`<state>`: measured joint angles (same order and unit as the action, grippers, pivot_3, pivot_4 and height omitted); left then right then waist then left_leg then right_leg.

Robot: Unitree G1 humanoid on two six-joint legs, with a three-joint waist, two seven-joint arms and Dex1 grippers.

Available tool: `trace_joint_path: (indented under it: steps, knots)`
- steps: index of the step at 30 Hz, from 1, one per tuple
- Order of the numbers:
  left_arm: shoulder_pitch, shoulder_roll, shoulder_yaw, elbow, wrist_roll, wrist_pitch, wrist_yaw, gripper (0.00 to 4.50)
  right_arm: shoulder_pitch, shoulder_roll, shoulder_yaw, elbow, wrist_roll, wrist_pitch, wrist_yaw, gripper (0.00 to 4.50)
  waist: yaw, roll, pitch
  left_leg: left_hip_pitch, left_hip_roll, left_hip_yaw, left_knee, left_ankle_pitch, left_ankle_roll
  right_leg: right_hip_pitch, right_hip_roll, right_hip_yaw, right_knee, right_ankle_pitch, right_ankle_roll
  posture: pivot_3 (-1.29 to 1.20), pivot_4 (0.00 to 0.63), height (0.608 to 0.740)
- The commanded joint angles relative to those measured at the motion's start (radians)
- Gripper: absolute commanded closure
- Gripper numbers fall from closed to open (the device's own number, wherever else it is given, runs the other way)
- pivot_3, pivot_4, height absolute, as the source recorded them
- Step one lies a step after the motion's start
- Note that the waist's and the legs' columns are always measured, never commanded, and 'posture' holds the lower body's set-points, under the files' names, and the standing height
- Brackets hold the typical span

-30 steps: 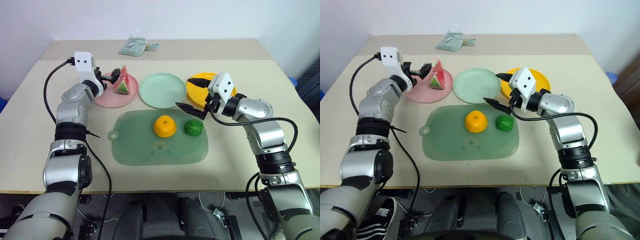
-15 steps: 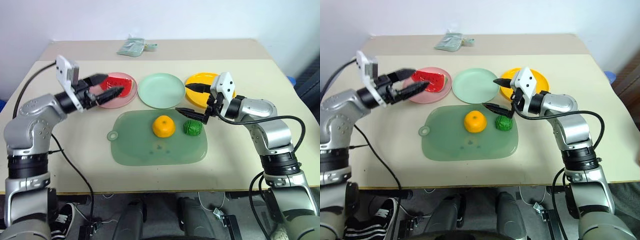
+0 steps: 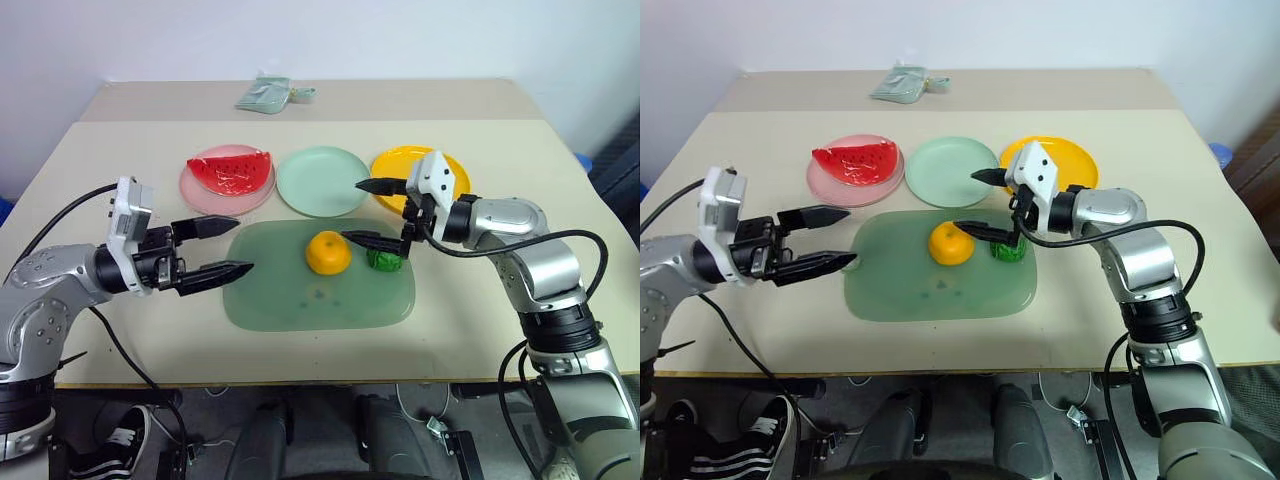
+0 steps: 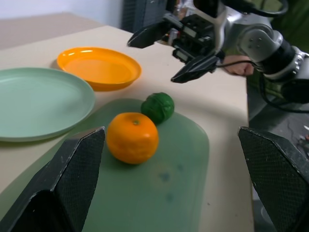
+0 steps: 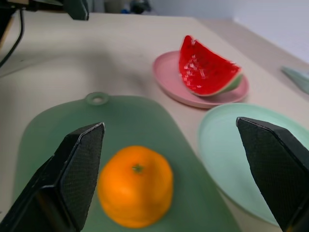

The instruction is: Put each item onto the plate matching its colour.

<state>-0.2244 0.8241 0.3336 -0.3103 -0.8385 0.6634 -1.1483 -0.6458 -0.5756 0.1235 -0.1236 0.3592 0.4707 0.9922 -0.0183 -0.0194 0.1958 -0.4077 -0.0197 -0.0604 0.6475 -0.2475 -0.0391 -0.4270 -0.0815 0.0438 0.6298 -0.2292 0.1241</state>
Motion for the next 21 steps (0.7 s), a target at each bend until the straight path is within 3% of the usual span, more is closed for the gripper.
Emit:
trace_joint_path:
  steps: [1, 10, 21]
  knots:
    - [0.020, 0.030, 0.043, 0.009, 0.017, -0.072, -0.054, 0.03, -0.036, -0.008, 0.063, -0.087, -0.031, 0.068, -0.019, 0.00, 0.000, 0.000, 0.000, 0.000, 0.000, 0.000, 0.000, 0.000, 0.000, 0.000, 0.000, 0.000, 0.000, 0.000, 0.000, 0.00, 0.150, 0.738]
    - [0.069, 0.019, 0.053, 0.074, 0.101, -0.241, -0.089, 0.03, -0.117, 0.062, 0.144, -0.039, -0.103, 0.203, -0.129, 0.00, 0.000, 0.000, 0.000, 0.000, 0.000, 0.000, 0.000, 0.000, 0.000, 0.000, 0.000, 0.000, 0.000, 0.000, 0.000, 0.00, 0.150, 0.738]
    - [0.106, -0.001, 0.046, 0.013, 0.102, -0.265, -0.030, 0.03, -0.199, 0.081, 0.292, 0.059, -0.184, 0.335, -0.104, 0.00, 0.000, 0.000, 0.000, 0.000, 0.000, 0.000, 0.000, 0.000, 0.000, 0.000, 0.000, 0.000, 0.000, 0.000, 0.000, 0.00, 0.150, 0.738]
